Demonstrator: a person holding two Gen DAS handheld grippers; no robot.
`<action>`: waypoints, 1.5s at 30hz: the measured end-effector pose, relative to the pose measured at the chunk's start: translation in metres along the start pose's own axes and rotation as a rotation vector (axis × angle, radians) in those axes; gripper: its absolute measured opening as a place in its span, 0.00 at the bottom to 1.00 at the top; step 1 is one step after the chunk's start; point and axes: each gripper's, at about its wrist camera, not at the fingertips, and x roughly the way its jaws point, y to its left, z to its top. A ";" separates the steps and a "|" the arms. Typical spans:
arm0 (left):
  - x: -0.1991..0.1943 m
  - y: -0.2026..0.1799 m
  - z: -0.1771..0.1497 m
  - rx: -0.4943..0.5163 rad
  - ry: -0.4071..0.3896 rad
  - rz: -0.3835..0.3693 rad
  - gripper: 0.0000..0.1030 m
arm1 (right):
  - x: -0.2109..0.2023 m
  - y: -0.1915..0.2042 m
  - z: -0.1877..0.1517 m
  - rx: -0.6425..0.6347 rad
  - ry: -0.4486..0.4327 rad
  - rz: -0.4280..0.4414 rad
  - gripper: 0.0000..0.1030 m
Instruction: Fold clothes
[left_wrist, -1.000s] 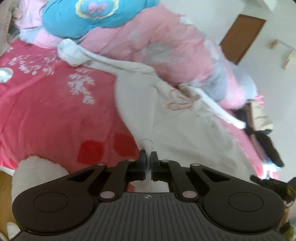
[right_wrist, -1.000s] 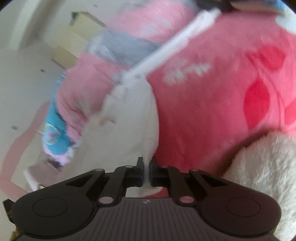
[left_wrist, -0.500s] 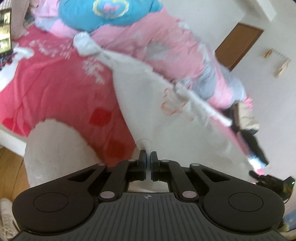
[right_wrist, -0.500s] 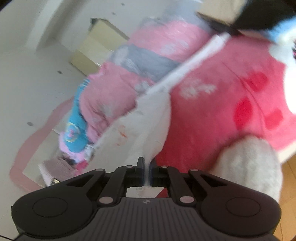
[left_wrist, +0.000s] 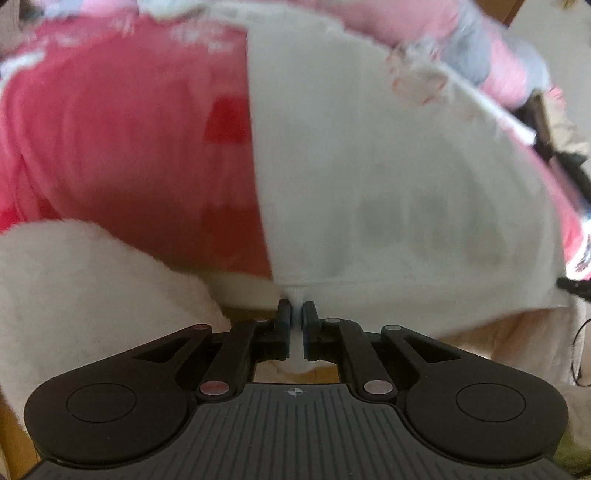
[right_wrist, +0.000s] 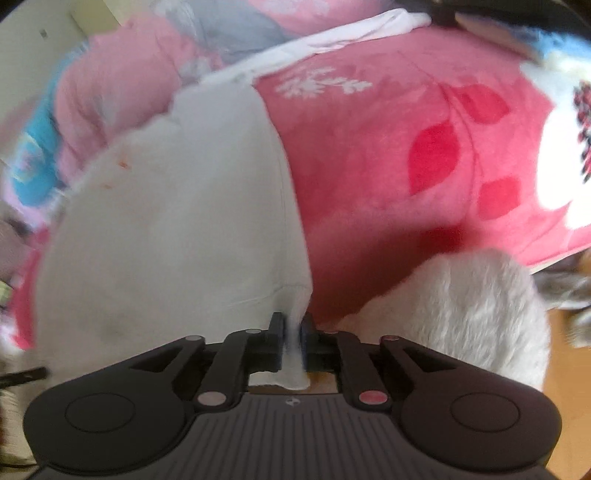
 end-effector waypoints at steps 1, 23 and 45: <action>0.002 0.002 0.000 -0.001 0.010 0.007 0.06 | 0.004 0.003 0.000 -0.018 0.012 -0.032 0.19; -0.009 -0.015 0.051 -0.062 -0.303 -0.051 0.07 | 0.011 -0.002 0.052 -0.048 -0.256 -0.060 0.19; -0.020 -0.002 0.045 -0.080 -0.344 0.023 0.08 | 0.013 -0.013 0.049 0.037 -0.249 -0.013 0.05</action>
